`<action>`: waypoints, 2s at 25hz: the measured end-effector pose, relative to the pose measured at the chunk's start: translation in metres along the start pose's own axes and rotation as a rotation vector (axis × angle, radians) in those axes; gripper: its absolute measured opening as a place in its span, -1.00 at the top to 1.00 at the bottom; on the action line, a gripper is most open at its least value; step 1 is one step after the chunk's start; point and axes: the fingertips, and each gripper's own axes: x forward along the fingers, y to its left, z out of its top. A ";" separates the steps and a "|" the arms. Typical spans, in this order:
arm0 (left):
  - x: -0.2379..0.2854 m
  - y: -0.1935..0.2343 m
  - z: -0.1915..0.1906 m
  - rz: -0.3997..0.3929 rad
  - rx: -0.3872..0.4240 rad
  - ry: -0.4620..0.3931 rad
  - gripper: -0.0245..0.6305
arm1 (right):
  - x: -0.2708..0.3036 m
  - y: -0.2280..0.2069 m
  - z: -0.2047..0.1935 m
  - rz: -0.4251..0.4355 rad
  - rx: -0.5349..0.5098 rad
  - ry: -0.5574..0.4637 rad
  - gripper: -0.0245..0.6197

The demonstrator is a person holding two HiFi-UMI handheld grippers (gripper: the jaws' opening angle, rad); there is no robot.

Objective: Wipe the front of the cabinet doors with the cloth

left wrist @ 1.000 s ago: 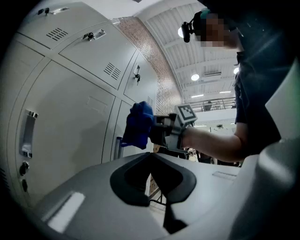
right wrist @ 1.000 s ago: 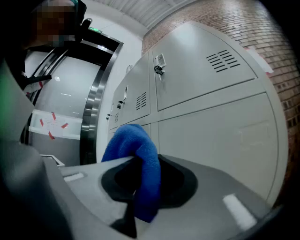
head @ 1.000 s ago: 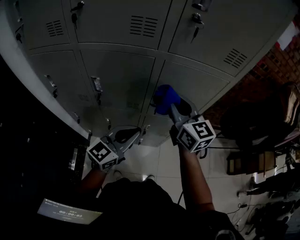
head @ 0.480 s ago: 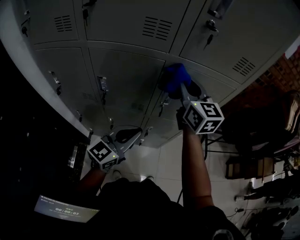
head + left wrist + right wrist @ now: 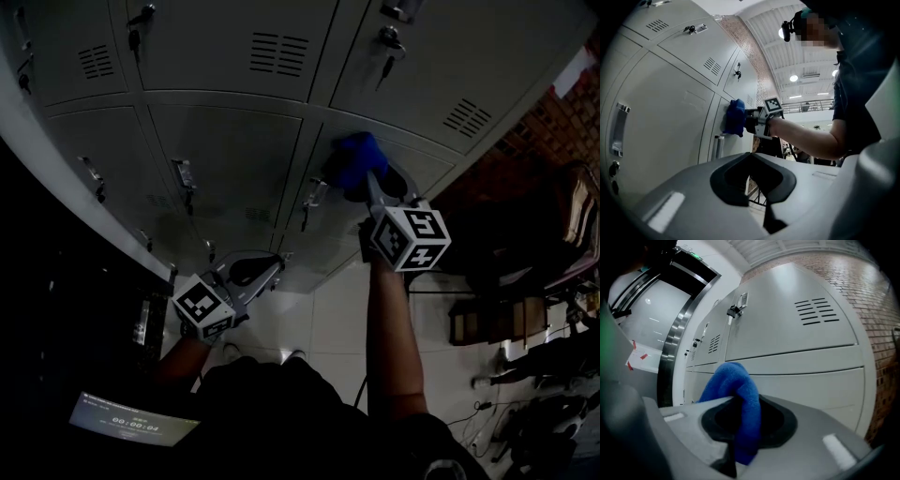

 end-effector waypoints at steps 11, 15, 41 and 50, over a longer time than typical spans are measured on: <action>0.032 -0.022 -0.003 -0.050 -0.008 0.007 0.92 | -0.069 -0.108 -0.001 -0.214 0.031 -0.018 0.71; 0.035 -0.023 -0.005 -0.050 -0.009 0.009 0.92 | -0.087 -0.140 -0.002 -0.289 0.046 -0.034 0.71; -0.019 -0.015 0.000 0.070 -0.002 0.001 0.92 | -0.009 0.023 -0.031 0.057 0.053 -0.002 0.71; -0.039 -0.002 -0.006 0.099 -0.019 0.010 0.92 | 0.029 0.047 -0.058 0.081 0.027 0.055 0.71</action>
